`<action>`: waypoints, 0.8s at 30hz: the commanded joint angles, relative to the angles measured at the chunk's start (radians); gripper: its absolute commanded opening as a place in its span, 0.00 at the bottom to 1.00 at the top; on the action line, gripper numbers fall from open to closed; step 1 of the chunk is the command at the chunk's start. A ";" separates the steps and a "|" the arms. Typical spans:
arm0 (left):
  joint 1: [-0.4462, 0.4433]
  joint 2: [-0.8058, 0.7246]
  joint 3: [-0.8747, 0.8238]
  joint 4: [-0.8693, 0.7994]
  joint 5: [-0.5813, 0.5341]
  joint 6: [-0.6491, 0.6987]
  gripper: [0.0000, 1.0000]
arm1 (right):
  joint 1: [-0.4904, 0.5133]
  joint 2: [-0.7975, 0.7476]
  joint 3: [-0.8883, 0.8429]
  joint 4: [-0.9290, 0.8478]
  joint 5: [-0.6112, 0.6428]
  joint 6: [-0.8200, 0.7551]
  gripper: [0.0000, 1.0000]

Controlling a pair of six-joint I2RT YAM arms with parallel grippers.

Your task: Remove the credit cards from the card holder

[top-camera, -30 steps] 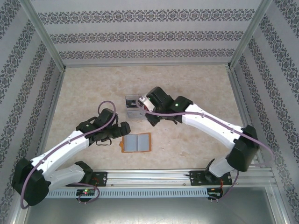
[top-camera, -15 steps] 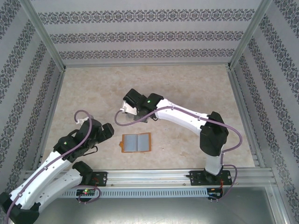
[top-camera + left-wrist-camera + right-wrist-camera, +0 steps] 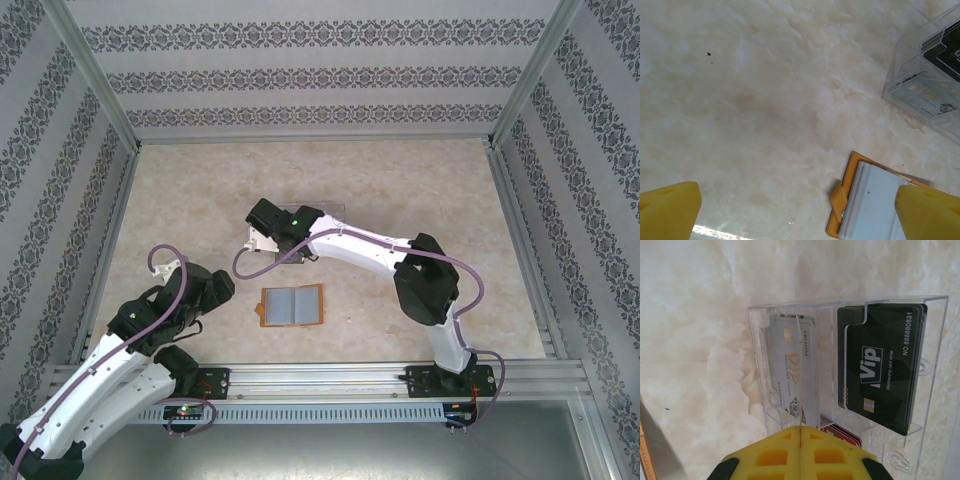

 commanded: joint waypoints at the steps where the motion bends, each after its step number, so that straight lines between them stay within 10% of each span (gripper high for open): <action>1: 0.010 -0.013 -0.017 -0.057 -0.032 -0.023 1.00 | 0.005 0.032 0.034 0.011 0.029 -0.016 0.00; 24: 0.011 -0.018 -0.031 -0.058 -0.025 -0.034 1.00 | -0.046 0.082 0.008 0.050 0.023 0.031 0.11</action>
